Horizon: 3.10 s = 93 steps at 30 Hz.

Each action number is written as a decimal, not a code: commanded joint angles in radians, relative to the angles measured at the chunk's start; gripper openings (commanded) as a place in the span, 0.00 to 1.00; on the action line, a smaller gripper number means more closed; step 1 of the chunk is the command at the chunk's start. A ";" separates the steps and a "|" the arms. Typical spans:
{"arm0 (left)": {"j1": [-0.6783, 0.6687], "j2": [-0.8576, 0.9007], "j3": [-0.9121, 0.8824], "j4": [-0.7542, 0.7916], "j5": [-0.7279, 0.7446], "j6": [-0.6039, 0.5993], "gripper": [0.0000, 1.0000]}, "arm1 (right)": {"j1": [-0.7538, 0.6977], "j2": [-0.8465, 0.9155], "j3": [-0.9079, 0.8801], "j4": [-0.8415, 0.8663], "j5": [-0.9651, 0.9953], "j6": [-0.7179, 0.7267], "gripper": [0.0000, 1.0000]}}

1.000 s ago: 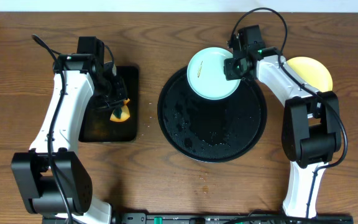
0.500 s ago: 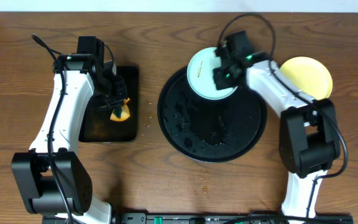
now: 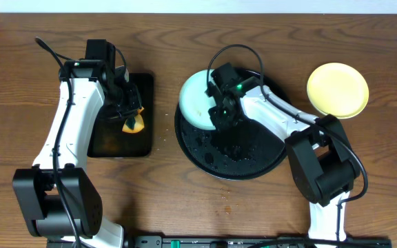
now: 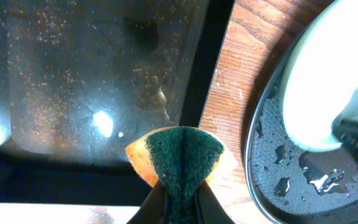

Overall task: Clean dirty plates on tray and stack at the side
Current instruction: 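Lift the yellow plate with the right gripper and place it right of tray, then grip the light-blue plate rim with the right gripper and pull it to center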

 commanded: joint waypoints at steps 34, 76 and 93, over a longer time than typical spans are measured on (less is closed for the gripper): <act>0.001 0.001 -0.008 -0.007 -0.010 0.006 0.08 | -0.134 -0.080 0.008 -0.180 -0.076 -0.275 0.33; 0.001 0.001 -0.008 -0.017 -0.010 0.006 0.08 | -0.272 -0.151 -0.128 -0.306 -0.225 0.224 0.19; 0.001 0.001 -0.008 -0.016 -0.010 0.006 0.08 | -0.280 -0.112 0.071 0.059 -0.172 -0.694 0.64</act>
